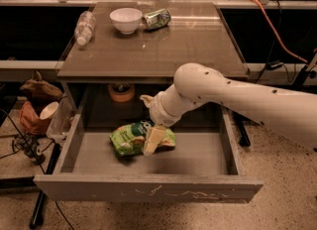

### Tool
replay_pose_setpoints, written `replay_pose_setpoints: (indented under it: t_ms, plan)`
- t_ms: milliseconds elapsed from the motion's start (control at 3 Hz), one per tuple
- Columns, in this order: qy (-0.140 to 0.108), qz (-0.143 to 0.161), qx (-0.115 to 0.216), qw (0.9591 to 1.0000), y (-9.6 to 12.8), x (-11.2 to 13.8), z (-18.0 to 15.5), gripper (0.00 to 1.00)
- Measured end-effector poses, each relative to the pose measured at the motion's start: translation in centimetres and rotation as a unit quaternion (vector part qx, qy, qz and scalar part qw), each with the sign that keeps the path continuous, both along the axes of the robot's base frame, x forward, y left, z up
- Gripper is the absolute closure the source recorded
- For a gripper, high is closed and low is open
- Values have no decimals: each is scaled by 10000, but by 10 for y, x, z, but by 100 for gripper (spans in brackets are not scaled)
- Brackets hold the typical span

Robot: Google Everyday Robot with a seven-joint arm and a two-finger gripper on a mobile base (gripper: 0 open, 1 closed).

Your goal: Pick green rice chip bag from top drawer and place on counter

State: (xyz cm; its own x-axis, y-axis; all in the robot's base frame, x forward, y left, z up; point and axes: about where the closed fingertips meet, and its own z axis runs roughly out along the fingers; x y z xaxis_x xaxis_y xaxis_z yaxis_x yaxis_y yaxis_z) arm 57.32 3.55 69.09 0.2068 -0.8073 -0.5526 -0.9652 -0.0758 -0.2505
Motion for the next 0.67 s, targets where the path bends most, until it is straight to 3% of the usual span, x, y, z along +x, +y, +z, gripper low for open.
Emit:
replay_pose_setpoints:
  t_ms: [333,667]
  plan:
    - [0,0,0,10000,0,0,0,0]
    - [-22,66,181,9998,12,10,-22,0]
